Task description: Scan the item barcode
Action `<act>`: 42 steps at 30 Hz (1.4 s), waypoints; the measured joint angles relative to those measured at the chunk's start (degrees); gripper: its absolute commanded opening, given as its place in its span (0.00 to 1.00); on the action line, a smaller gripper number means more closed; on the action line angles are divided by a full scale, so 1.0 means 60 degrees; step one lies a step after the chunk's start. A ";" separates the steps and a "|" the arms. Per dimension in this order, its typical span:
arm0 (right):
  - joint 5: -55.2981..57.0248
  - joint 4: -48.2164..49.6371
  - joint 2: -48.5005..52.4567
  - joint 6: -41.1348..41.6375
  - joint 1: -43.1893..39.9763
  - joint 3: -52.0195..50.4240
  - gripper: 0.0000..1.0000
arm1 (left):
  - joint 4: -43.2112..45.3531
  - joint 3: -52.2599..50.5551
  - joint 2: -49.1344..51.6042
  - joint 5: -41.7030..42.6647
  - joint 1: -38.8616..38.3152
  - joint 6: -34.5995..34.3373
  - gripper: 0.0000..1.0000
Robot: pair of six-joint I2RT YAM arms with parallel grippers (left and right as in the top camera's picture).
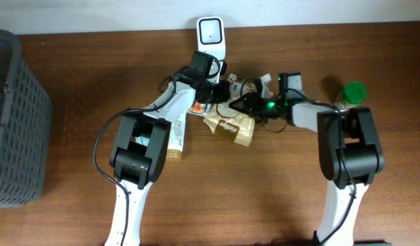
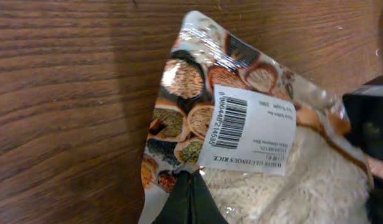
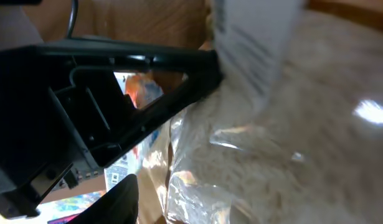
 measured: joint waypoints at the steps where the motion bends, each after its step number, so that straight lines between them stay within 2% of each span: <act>1: 0.0120 0.0047 0.0000 0.0157 0.0120 0.0000 0.36 | -0.0004 0.0000 0.0000 0.0000 0.0026 0.0000 0.00; 3: 0.0415 0.0087 0.0000 0.0492 0.0346 -0.0004 0.29 | -0.0004 0.0000 0.0000 0.0004 0.0076 0.0000 0.00; 5: 0.0656 0.0087 0.0004 0.0729 0.0528 -0.0018 0.09 | -0.0018 0.0000 0.0000 0.0000 0.0098 0.0000 0.00; 6: 0.0721 0.0076 0.0007 0.0780 0.0528 -0.0033 0.04 | -0.0018 0.0000 0.0000 0.0000 0.0102 0.0004 0.00; 14: 0.0430 0.0284 0.0084 0.0721 0.0368 -0.0084 0.04 | -0.0025 0.0000 0.0000 0.0007 0.0102 0.0011 0.00; 18: -0.0087 -0.0113 0.0080 -0.0004 0.0142 -0.0091 0.04 | -0.0441 0.0033 -0.0142 0.0022 0.0102 0.0484 0.00; 24: -0.0193 -0.2288 -0.0900 -0.1953 -0.0175 -0.0204 0.04 | -0.1676 -0.0157 -0.1596 -0.0342 0.0543 0.0969 0.00; 27: -0.0131 -0.3475 -0.2135 -0.3228 -0.0273 -0.0237 0.04 | -0.2331 -0.0142 -0.3169 -0.0397 0.1453 0.1140 0.00; 30: -0.0135 -0.4284 -0.3085 -0.4084 -0.0284 -0.0233 0.04 | -0.2725 -0.0109 -0.3982 -0.0433 0.2269 0.1351 0.00; 35: -0.0135 -0.6098 -0.4360 -0.5829 -0.0284 -0.0222 0.04 | -0.3337 -0.0109 -0.4116 -0.0481 0.3275 0.1515 0.00; 42: 0.1282 -0.7227 -0.4003 -0.6954 -0.0055 -0.0226 0.04 | -0.3581 -0.0113 -0.4116 -0.0510 0.3872 0.1559 0.00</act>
